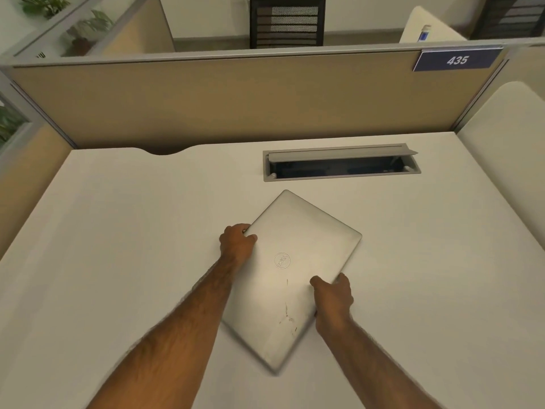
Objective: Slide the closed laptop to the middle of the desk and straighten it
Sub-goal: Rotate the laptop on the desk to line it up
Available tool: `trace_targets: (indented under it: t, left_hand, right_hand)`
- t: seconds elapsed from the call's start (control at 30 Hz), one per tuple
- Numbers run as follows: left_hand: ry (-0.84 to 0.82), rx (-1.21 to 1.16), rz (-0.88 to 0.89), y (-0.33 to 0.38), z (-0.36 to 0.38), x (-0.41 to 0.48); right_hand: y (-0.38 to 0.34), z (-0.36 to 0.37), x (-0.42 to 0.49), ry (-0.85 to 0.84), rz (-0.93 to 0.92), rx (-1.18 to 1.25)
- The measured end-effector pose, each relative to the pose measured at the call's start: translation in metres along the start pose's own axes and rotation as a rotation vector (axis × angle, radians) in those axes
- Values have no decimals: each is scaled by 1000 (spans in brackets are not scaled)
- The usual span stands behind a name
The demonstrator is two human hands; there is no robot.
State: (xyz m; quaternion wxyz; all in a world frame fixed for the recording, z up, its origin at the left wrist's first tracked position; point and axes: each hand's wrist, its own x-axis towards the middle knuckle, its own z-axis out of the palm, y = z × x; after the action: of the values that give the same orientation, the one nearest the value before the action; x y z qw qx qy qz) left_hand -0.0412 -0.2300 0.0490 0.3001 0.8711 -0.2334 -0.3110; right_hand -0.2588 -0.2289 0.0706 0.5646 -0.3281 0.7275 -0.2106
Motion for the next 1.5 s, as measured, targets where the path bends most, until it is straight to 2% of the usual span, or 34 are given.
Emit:
trace_targets:
  t: [0.47,0.93,1.5]
  left_hand:
    - [56,-116,3,-5,-3,-7]
    - [178,-246,-129,-20,-17,-32]
    - [238,-297,-195,-42,-11,-73]
  right_hand:
    - [-3,-1,-1,8,-12,26]
    - [-31,1,9,-55,-189,-38]
    - [-53,5,43,-167,-274,-140]
